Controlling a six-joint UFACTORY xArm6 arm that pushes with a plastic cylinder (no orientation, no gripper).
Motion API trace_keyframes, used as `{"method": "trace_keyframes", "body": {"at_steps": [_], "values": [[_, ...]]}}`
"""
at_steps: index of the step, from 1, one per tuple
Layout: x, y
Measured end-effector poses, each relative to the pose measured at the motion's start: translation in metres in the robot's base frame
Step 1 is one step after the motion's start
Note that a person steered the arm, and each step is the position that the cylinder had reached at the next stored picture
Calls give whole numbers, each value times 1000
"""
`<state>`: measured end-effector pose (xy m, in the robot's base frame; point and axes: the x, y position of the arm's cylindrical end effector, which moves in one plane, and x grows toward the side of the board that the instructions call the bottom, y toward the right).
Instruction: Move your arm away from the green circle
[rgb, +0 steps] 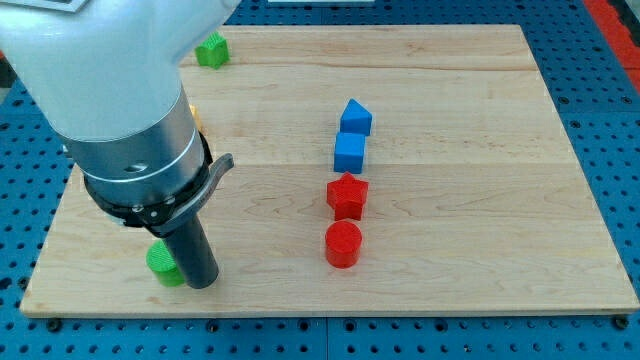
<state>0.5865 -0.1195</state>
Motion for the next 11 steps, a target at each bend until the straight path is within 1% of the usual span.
{"method": "trace_keyframes", "body": {"at_steps": [4, 6, 7, 8, 9, 10, 11], "values": [[3, 1], [10, 13], [11, 86], [24, 152], [1, 194], [-64, 185], [-71, 179]]}}
